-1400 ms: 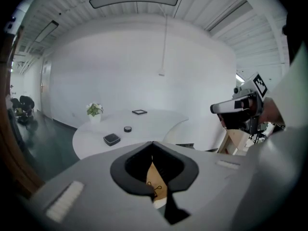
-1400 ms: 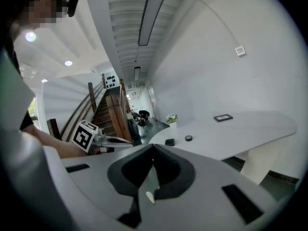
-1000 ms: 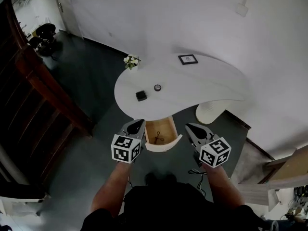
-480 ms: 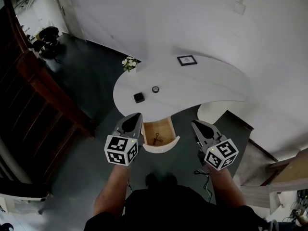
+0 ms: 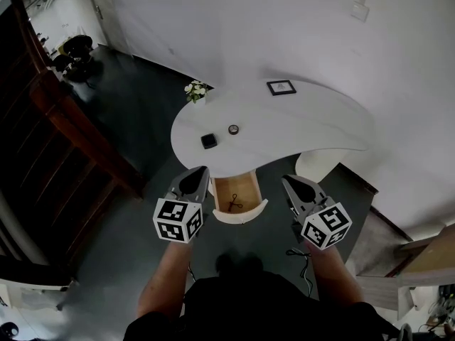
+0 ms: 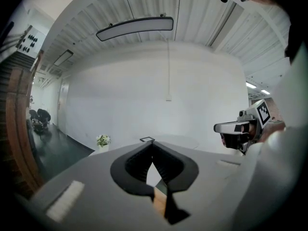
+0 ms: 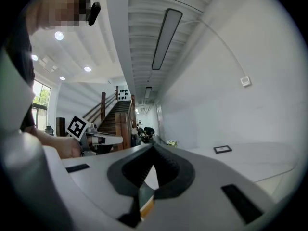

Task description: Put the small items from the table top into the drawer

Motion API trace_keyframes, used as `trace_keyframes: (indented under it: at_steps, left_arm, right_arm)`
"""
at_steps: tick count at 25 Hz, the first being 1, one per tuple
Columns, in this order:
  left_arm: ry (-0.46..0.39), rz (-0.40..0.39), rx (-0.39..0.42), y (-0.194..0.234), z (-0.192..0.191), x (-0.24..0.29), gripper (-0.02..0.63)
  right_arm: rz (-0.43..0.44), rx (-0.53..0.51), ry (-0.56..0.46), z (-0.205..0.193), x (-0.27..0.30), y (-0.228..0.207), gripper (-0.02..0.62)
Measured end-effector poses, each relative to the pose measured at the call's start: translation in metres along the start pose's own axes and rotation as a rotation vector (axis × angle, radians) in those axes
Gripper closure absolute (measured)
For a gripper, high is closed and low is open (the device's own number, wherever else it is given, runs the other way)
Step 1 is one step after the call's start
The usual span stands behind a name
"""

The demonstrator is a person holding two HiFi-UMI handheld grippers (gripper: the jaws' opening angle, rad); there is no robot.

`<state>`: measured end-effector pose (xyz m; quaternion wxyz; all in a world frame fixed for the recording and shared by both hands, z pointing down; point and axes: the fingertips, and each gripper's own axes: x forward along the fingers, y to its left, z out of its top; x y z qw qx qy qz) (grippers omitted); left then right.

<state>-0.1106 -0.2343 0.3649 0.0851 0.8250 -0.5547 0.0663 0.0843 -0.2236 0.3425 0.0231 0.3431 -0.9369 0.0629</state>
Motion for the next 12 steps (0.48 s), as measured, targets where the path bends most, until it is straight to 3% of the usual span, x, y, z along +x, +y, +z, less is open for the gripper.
trace_keyframes:
  at_steps: [12]
  left_arm:
    - [0.009,0.002,-0.024,0.009,-0.007,0.0013,0.595]
  right_arm:
    - [0.008,0.003,0.011,-0.0044,0.0082,0.0032,0.584]
